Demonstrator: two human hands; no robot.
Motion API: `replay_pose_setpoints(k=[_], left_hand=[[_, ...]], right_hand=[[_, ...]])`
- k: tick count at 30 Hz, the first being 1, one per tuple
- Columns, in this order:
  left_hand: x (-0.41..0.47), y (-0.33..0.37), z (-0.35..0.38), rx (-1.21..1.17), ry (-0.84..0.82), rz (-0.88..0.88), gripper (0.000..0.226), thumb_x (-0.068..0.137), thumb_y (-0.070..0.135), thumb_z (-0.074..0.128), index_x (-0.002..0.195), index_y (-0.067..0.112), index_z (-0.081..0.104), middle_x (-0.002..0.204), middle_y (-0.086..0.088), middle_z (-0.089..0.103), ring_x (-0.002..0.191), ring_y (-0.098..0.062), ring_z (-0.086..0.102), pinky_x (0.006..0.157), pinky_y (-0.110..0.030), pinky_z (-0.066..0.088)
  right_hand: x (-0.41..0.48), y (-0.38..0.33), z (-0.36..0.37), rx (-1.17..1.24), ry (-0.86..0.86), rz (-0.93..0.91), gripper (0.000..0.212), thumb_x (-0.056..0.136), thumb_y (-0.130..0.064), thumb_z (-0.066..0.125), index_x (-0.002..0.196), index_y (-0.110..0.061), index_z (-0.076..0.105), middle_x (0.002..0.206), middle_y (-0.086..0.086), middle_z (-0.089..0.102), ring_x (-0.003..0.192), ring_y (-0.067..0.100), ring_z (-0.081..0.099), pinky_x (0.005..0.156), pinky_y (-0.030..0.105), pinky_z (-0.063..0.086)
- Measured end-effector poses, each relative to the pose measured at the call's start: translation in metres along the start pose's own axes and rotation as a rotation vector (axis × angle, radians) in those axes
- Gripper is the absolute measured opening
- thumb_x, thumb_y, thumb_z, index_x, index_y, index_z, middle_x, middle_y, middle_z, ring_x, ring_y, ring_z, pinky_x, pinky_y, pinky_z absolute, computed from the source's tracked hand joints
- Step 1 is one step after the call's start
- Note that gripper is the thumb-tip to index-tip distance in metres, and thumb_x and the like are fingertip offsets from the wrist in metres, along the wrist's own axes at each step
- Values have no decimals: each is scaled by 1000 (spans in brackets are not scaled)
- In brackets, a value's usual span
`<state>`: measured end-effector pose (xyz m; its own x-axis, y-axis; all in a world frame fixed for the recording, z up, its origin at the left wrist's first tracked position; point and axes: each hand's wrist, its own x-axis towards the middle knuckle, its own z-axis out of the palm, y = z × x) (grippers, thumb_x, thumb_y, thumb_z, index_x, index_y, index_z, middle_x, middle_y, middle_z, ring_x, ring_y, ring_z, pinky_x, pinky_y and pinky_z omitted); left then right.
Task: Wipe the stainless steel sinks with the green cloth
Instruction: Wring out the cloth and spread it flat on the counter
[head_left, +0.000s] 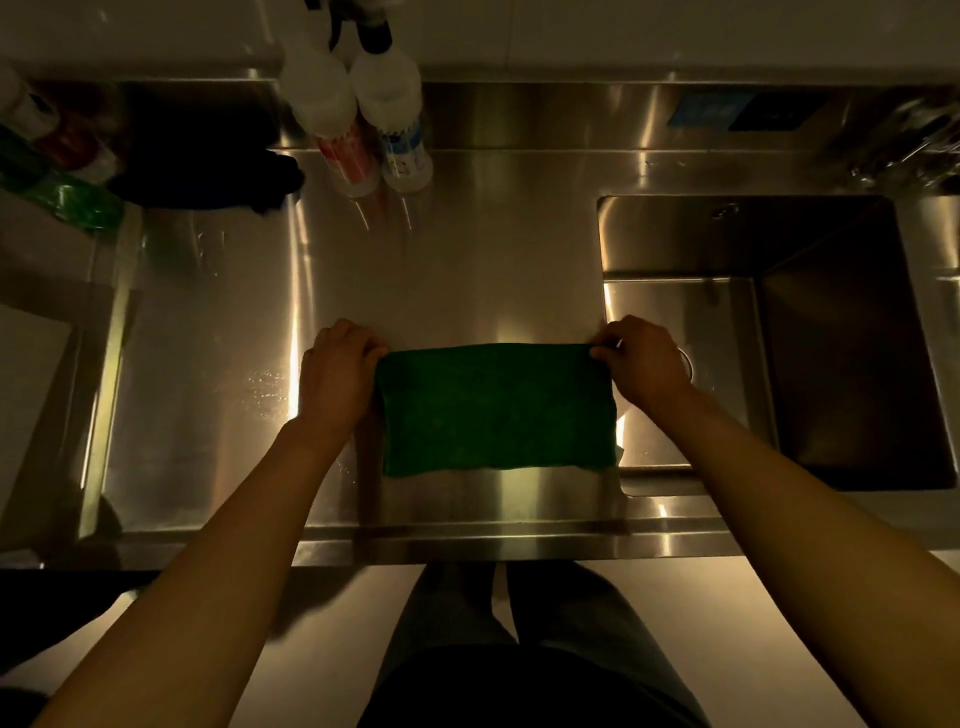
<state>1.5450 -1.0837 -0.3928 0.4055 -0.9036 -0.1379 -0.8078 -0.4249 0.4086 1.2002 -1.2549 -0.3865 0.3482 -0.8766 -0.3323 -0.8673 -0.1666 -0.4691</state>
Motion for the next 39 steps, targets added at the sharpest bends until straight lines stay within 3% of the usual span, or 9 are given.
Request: replay_pose_setpoints(k=[5,8,11,17,22,26,30,34,39], left_hand=[[-16,10,-2,-46,-66,26,41,91,44,75,123,19,69,119,-7,65,110,-30,57,89,-44,51],[-22,12,3,-27,-144,64,51,87,31,80,135,21,64,127,-8,60,117,-34,55,94,-49,50],[-13,9,0,-18,-144,69,53,85,20,81,135,21,65,129,-10,59,118,-36,53,94,-49,50],[-15,17,-4,92,-93,204,52,82,5,77,131,17,67,127,-13,61,115,-40,56,93,-49,47],[-63,23,24,99,-294,477,62,94,34,73,151,23,52,159,-13,44,145,-38,40,116,-52,39],[-82,1,34,124,-301,460,61,101,43,58,158,33,39,172,-2,19,158,-28,16,125,-50,25],[-99,-1,36,62,-285,366,60,103,54,45,159,37,34,174,6,9,159,-18,4,125,-43,16],[-127,25,44,-8,-280,201,63,103,51,51,160,36,31,174,3,3,159,-19,-1,126,-42,17],[-163,84,60,-5,-356,55,73,103,62,37,165,35,10,171,-2,-22,157,-23,-21,124,-39,1]], right_hand=[[-22,-9,5,94,47,5,42,87,-32,78,124,-17,65,125,11,56,110,32,60,93,47,53],[-55,-10,14,-100,115,-147,63,81,-33,82,136,-18,56,139,11,47,123,35,50,100,53,48],[-88,-10,32,-211,-26,-348,61,82,-38,79,136,-21,57,142,7,48,129,31,47,104,53,45],[-113,3,54,-197,-61,-293,65,90,-35,73,148,-21,49,158,5,38,148,27,33,118,48,28],[-130,4,72,-190,-72,-325,60,100,-30,60,155,-22,39,167,3,26,156,28,15,122,51,26],[-125,10,70,-203,-117,-326,78,92,-7,60,160,-26,26,170,-1,11,157,24,1,124,50,23],[-92,6,52,-253,-125,-397,74,94,-10,55,160,-27,27,170,-1,14,157,25,5,124,52,22],[-38,-6,27,-370,-147,-491,76,88,-8,59,157,-29,36,169,-2,19,157,29,8,123,57,16],[18,-35,11,-455,-159,-565,63,95,-17,60,152,-32,41,169,-5,19,157,33,5,122,63,12]])
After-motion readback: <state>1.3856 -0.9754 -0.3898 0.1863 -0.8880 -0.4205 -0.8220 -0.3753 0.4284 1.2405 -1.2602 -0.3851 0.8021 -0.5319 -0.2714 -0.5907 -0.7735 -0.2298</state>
